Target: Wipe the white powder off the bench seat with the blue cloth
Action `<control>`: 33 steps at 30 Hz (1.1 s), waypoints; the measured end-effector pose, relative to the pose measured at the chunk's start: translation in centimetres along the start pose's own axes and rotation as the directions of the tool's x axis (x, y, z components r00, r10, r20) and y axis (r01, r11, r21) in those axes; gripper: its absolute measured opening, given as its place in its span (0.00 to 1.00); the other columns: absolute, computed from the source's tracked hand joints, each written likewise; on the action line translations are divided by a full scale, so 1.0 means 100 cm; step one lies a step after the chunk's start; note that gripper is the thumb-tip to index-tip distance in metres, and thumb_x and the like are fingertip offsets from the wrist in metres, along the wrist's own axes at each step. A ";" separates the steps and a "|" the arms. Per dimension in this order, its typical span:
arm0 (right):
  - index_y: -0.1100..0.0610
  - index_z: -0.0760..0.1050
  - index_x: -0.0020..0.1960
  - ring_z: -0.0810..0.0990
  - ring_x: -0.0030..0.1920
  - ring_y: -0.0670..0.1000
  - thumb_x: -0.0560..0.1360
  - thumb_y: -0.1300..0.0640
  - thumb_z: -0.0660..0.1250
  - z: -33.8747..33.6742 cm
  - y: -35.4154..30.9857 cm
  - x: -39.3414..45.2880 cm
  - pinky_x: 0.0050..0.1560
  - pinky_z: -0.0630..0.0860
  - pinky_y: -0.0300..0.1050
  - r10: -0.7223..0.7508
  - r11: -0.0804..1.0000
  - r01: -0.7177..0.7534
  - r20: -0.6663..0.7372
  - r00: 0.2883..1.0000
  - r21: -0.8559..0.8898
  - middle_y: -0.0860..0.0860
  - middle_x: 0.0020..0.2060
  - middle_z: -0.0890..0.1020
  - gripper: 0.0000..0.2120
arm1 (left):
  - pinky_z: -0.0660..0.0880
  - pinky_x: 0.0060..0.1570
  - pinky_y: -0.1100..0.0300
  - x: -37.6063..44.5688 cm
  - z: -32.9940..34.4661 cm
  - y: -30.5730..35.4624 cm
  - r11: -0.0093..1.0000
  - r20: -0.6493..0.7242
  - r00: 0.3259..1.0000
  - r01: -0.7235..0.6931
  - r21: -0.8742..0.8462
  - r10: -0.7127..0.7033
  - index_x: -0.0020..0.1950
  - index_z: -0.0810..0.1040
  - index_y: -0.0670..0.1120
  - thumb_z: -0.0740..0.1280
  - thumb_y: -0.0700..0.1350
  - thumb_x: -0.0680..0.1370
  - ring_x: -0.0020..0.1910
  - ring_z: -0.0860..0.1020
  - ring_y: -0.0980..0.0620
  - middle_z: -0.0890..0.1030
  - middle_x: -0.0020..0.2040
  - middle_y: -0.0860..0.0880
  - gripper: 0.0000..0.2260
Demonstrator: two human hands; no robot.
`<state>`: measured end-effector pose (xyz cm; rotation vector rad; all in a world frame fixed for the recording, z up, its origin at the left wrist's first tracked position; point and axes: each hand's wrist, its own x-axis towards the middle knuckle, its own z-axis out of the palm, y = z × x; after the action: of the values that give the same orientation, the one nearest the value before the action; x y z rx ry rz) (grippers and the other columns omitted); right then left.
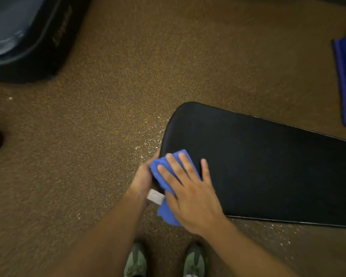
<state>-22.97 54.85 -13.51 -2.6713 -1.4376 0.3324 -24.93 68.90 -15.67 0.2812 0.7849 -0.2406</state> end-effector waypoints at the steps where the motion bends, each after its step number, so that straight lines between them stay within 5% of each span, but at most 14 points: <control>1: 0.48 0.58 0.77 0.51 0.78 0.54 0.77 0.46 0.53 -0.003 0.017 -0.009 0.70 0.55 0.71 0.036 0.999 -0.035 0.010 0.999 -0.020 0.49 0.79 0.55 0.28 | 0.81 0.40 0.56 0.003 -0.001 0.000 0.997 -0.018 1.000 0.013 0.074 -0.012 0.51 0.83 0.33 0.63 0.45 0.75 0.44 0.85 0.44 0.84 0.48 0.36 0.17; 5: 0.49 0.49 0.79 0.49 0.78 0.57 0.78 0.47 0.46 -0.025 0.081 0.035 0.70 0.52 0.73 0.404 0.914 -0.405 -0.034 0.914 -0.012 0.52 0.79 0.52 0.30 | 0.81 0.47 0.54 0.012 -0.006 0.000 0.985 -0.171 0.978 -0.097 0.142 0.121 0.64 0.79 0.43 0.58 0.52 0.81 0.54 0.82 0.44 0.83 0.58 0.41 0.19; 8: 0.50 0.45 0.79 0.44 0.78 0.57 0.80 0.47 0.48 -0.029 0.075 0.112 0.73 0.45 0.69 0.552 0.833 -0.546 -0.076 0.830 0.086 0.51 0.79 0.48 0.29 | 0.81 0.48 0.54 0.014 -0.008 -0.002 0.981 -0.171 0.975 -0.113 0.158 0.139 0.64 0.79 0.43 0.58 0.52 0.81 0.55 0.82 0.44 0.83 0.58 0.41 0.19; 12: 0.51 0.52 0.79 0.48 0.78 0.58 0.78 0.48 0.48 -0.011 0.013 0.072 0.72 0.49 0.69 0.268 0.963 -0.266 -0.090 0.959 0.027 0.53 0.79 0.52 0.29 | 0.81 0.40 0.59 0.013 -0.010 0.000 0.992 -0.135 0.987 -0.076 0.101 0.090 0.47 0.85 0.42 0.55 0.49 0.81 0.41 0.85 0.47 0.86 0.43 0.42 0.21; 14: 0.50 0.54 0.78 0.49 0.78 0.55 0.78 0.48 0.51 -0.007 0.010 0.013 0.71 0.51 0.72 0.153 0.988 -0.152 -0.040 0.987 0.014 0.50 0.79 0.54 0.29 | 0.81 0.42 0.57 0.012 -0.008 -0.001 0.994 -0.133 0.989 -0.046 0.097 0.058 0.50 0.85 0.41 0.55 0.51 0.81 0.45 0.85 0.46 0.85 0.48 0.41 0.21; 17: 0.48 0.52 0.78 0.49 0.78 0.53 0.76 0.47 0.48 -0.016 0.062 -0.008 0.69 0.52 0.75 0.287 0.958 -0.287 0.007 0.958 -0.023 0.49 0.79 0.53 0.31 | 0.79 0.48 0.53 0.011 -0.003 -0.002 0.988 -0.168 0.983 -0.048 0.146 0.072 0.59 0.82 0.41 0.56 0.53 0.81 0.51 0.83 0.45 0.83 0.56 0.41 0.21; 21: 0.49 0.45 0.79 0.42 0.78 0.54 0.80 0.48 0.46 -0.033 0.103 0.081 0.72 0.43 0.71 0.596 0.802 -0.592 -0.045 0.801 0.085 0.49 0.79 0.48 0.28 | 0.76 0.53 0.52 0.015 0.000 -0.007 0.978 -0.208 0.967 -0.113 0.175 0.149 0.60 0.81 0.43 0.58 0.54 0.80 0.54 0.82 0.44 0.84 0.56 0.42 0.20; 23: 0.51 0.47 0.79 0.45 0.78 0.57 0.80 0.48 0.48 -0.030 0.079 0.116 0.72 0.45 0.71 0.596 0.802 -0.586 -0.081 0.799 0.118 0.51 0.79 0.51 0.28 | 0.78 0.49 0.54 0.016 0.002 -0.009 0.974 -0.217 0.962 -0.128 0.184 0.168 0.55 0.84 0.43 0.58 0.53 0.80 0.50 0.83 0.44 0.85 0.51 0.42 0.19; 26: 0.52 0.52 0.79 0.49 0.78 0.58 0.78 0.48 0.49 -0.013 0.017 0.069 0.71 0.50 0.70 0.338 0.941 -0.333 -0.103 0.936 0.059 0.53 0.79 0.54 0.30 | 0.80 0.37 0.60 0.015 0.005 -0.009 0.980 -0.201 0.964 -0.148 0.131 0.173 0.41 0.86 0.43 0.53 0.50 0.81 0.39 0.85 0.48 0.86 0.41 0.43 0.24; 28: 0.50 0.54 0.78 0.50 0.78 0.55 0.76 0.48 0.52 -0.005 0.011 0.004 0.71 0.53 0.71 0.193 0.981 -0.192 -0.039 0.980 0.032 0.50 0.79 0.54 0.31 | 0.81 0.38 0.58 0.013 0.008 -0.008 0.980 -0.216 0.963 -0.131 0.146 0.161 0.45 0.86 0.42 0.53 0.51 0.81 0.41 0.85 0.47 0.86 0.44 0.42 0.24; 31: 0.50 0.54 0.78 0.53 0.77 0.53 0.74 0.48 0.52 -0.010 0.074 -0.054 0.67 0.59 0.74 0.336 0.940 -0.336 -0.003 0.942 -0.059 0.49 0.78 0.55 0.32 | 0.78 0.48 0.53 0.011 0.010 -0.009 0.969 -0.273 0.949 -0.097 0.228 0.159 0.58 0.82 0.43 0.56 0.53 0.81 0.50 0.83 0.43 0.85 0.53 0.42 0.21; 33: 0.49 0.48 0.79 0.48 0.78 0.54 0.77 0.48 0.47 -0.022 0.120 -0.042 0.69 0.53 0.75 0.525 0.850 -0.524 0.009 0.851 -0.045 0.50 0.79 0.51 0.30 | 0.76 0.51 0.51 0.011 0.007 -0.009 0.961 -0.294 0.937 -0.111 0.255 0.186 0.60 0.81 0.45 0.56 0.54 0.80 0.54 0.82 0.43 0.84 0.56 0.45 0.20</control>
<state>-14.95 44.72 -12.91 -3.0631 -0.6854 0.3679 -23.98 67.66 -16.13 0.6128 1.0488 -0.1448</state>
